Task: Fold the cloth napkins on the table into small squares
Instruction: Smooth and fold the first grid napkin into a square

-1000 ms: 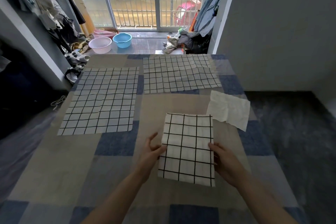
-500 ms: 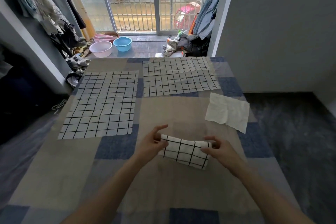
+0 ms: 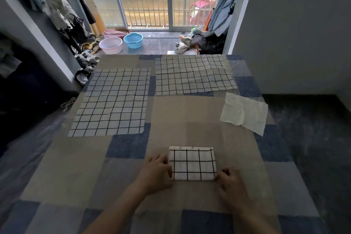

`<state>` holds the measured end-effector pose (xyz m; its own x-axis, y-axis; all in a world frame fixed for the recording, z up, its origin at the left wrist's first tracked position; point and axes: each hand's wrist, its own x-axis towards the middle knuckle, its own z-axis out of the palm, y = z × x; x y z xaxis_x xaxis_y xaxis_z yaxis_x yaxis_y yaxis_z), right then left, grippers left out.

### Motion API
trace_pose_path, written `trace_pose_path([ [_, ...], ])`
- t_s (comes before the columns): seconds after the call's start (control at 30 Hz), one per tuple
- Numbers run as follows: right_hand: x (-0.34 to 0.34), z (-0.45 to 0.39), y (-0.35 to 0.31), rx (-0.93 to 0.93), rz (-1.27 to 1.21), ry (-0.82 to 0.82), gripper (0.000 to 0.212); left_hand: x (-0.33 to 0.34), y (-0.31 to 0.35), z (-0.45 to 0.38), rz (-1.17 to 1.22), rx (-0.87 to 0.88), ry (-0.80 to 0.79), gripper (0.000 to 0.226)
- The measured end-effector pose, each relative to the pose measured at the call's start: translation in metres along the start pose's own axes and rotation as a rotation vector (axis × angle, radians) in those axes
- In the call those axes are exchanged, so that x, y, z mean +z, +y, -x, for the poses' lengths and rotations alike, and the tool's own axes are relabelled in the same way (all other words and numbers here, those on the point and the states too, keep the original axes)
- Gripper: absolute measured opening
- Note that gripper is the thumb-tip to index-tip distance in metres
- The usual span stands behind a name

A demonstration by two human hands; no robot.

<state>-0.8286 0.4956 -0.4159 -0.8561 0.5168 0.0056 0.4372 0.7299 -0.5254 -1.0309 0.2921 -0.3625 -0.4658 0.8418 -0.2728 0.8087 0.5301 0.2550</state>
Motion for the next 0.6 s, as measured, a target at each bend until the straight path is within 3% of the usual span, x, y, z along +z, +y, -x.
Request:
trace_pose_path([
  [0.23, 0.02, -0.028, -0.04, -0.115, 0.06, 0.0, 0.047, 0.029, 0.034, -0.023, 0.068, 0.068, 0.155, 0.039],
  [0.33, 0.036, -0.051, -0.045, -0.098, 0.086, -0.133, 0.051, 0.045, 0.044, -0.053, 0.076, 0.105, 0.088, 0.059],
  [0.4, 0.045, -0.054, -0.035, -0.065, 0.17, -0.213, 0.05, 0.058, 0.038, -0.065, 0.045, 0.092, 0.058, 0.06],
  [0.5, 0.048, -0.048, -0.011, -0.081, 0.309, -0.254, 0.055, 0.074, 0.026, -0.07, 0.108, 0.082, -0.006, 0.063],
  [0.6, 0.033, -0.048, 0.007, -0.007, 0.352, -0.276, 0.063, 0.084, 0.023, -0.071, 0.038, 0.1, 0.029, 0.071],
])
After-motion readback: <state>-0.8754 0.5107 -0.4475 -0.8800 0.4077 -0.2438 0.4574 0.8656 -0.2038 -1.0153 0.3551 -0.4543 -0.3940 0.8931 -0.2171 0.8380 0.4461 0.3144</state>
